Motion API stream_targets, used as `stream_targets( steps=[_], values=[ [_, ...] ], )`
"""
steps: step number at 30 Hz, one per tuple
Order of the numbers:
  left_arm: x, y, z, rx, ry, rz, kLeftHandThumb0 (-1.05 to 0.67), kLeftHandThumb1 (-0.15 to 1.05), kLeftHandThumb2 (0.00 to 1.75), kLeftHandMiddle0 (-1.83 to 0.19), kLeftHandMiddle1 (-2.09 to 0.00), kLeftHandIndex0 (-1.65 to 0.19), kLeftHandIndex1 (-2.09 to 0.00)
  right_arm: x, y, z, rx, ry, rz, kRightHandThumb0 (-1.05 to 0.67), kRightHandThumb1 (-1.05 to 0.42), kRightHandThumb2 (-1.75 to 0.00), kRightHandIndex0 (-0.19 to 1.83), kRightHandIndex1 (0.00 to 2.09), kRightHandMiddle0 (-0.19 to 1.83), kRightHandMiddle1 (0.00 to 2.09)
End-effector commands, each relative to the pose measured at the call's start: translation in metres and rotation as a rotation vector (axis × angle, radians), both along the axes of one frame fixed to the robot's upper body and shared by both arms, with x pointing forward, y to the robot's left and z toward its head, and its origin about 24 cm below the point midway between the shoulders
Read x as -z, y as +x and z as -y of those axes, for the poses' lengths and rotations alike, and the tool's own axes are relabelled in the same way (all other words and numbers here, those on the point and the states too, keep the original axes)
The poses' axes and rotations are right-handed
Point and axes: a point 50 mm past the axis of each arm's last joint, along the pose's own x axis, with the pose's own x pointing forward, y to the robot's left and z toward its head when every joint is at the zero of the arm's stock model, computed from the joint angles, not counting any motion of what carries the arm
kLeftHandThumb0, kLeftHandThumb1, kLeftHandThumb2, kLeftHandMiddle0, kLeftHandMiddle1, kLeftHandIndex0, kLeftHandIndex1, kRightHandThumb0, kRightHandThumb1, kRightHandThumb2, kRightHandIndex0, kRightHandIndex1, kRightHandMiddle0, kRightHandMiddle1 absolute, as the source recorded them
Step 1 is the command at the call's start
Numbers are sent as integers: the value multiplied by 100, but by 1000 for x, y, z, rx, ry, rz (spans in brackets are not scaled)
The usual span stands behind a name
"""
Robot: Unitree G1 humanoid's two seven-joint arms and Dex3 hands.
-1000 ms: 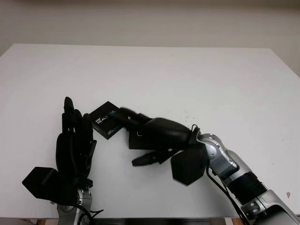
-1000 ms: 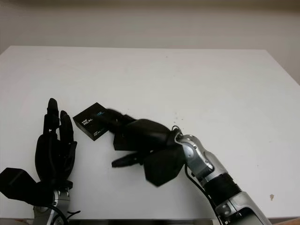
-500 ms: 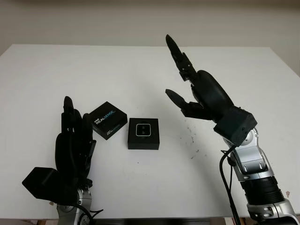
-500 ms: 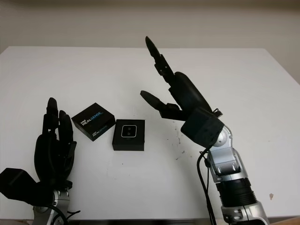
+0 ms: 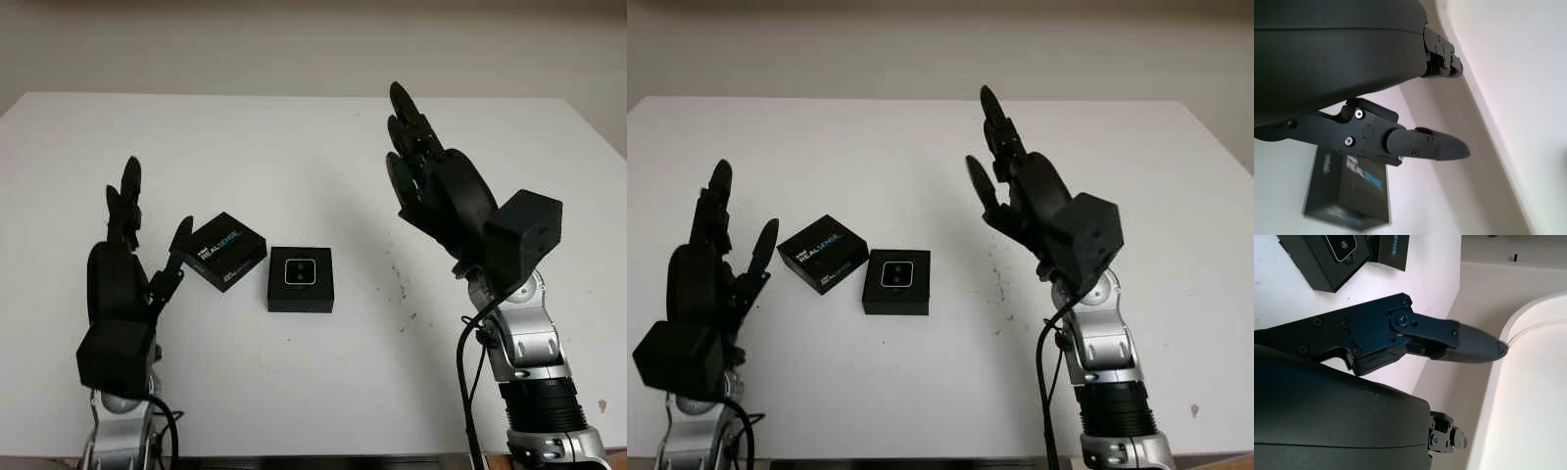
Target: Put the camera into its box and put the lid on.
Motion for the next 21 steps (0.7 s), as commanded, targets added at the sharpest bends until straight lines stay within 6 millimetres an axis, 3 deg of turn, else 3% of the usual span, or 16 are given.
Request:
stream_targets(
  steps=[1,5,15,21],
  values=[
    [-12,6,-1,23,114,-13,-60,101,7,-19,-3,-10,-7,-2,3,2,7,40,-18,-67,-105,-71,-19,1,-19,1],
    [-23,17,-3,58,266,-81,-72,99,5,6,-2,8,-1,0,6,4,56,124,-67,-72,-105,-73,-19,0,-19,0],
    [-26,29,3,123,349,-175,-77,93,4,3,-7,6,-6,-2,6,3,91,148,-81,-76,-105,-70,-19,0,-19,0],
    [-22,30,7,191,428,-291,-79,94,5,15,-3,16,-2,-1,6,3,104,152,-87,-73,-105,-71,-19,0,-19,0]
  ],
)
